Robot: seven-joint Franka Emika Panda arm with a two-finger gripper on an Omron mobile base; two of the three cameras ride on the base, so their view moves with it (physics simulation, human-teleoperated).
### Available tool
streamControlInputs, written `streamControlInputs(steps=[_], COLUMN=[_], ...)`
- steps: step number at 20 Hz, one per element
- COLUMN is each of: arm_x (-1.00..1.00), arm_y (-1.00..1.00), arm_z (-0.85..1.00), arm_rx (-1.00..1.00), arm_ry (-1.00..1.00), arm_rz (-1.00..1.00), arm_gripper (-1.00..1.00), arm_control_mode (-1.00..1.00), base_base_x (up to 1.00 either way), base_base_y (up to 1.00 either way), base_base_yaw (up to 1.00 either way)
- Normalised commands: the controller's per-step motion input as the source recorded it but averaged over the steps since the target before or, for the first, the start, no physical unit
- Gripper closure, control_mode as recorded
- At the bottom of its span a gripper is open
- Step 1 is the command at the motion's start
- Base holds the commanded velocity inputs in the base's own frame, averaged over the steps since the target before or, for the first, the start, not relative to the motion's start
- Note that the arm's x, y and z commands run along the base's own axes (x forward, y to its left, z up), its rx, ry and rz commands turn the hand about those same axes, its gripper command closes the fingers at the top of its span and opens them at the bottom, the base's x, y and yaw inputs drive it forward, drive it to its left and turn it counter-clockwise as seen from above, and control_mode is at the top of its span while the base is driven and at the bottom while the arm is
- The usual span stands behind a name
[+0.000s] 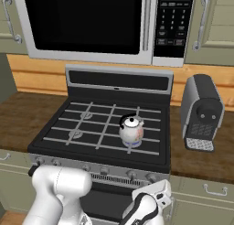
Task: Turn off the front right burner of the stove.
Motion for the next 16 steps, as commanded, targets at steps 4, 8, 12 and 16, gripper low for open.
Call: streamControlInputs(steps=[4,8,12,16], arm_x=[0.01,0.09,0.05,0.01], arm_y=[-0.14,-0.19,-0.03,0.0], arm_z=[0.0,0.0,-0.02,-0.01], arm_rx=[0.0,0.0,0.0,0.0], arm_ry=[0.0,0.0,0.0,0.01], arm_rz=[0.0,0.0,0.0,0.0], arm_gripper=[-1.0,-1.0,-1.0,-1.0], arm_control_mode=[-1.0,-1.0,-1.0,-1.0], base_base_x=[0.0,0.0,0.0,0.0], base_base_y=[0.0,0.0,0.0,0.0], base_base_yaw=[0.0,0.0,0.0,0.0])
